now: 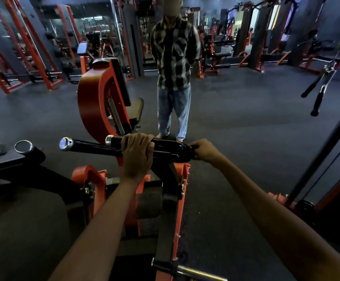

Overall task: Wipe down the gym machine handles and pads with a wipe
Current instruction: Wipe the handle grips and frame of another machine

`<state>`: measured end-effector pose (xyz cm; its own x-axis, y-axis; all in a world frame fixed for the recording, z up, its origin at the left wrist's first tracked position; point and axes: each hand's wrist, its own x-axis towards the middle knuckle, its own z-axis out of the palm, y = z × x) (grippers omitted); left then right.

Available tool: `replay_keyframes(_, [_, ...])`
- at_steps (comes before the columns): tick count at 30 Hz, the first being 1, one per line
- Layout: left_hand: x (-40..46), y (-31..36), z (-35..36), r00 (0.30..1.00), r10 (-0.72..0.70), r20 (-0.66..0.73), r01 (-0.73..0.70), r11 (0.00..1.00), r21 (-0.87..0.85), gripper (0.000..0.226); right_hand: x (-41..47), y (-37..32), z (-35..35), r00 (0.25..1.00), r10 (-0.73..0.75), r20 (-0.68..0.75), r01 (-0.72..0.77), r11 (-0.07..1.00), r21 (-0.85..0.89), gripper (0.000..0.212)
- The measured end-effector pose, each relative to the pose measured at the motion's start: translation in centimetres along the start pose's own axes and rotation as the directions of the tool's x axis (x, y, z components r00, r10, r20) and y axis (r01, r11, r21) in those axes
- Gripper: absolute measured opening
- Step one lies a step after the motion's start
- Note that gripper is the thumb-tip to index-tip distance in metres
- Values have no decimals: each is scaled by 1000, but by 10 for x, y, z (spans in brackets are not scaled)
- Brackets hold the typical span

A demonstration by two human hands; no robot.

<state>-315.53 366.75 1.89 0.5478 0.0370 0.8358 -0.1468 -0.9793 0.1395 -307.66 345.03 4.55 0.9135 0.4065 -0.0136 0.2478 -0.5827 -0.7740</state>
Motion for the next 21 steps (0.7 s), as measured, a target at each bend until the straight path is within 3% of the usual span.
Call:
replay_keyframes(4, [0, 2, -4, 1000, 4, 5, -4, 1000, 10, 40, -14, -25, -1, 995, -35, -89, 19, 984, -177, 20])
replay_keyframes(8, [0, 8, -9, 1000, -24, 16, 23, 1000, 6, 35, -26, -40, 9, 977, -61, -206, 25, 984, -174, 22])
replay_keyframes(11, [2, 6, -12, 997, -43, 65, 42, 999, 15, 34, -39, -43, 5, 954, -171, -246, 147, 983, -112, 29])
replay_keyframes(13, [2, 10, -16, 994, -54, 96, 52, 998, 28, 35, -48, -37, -6, 931, -212, -298, 203, 977, -58, 19])
replay_keyframes(17, [15, 35, -23, 957, -243, 157, 235, 970, 70, 43, -50, -8, -35, 920, -170, -353, 143, 985, -100, 16])
replay_keyframes(19, [26, 53, -24, 924, -334, 189, 321, 942, 97, 36, -45, 6, -47, 926, -148, -347, 93, 981, -172, 15])
replay_keyframes(21, [37, 79, -23, 920, -335, 203, 322, 942, 97, 29, -44, 20, -62, 930, -128, -345, 45, 970, -238, 17])
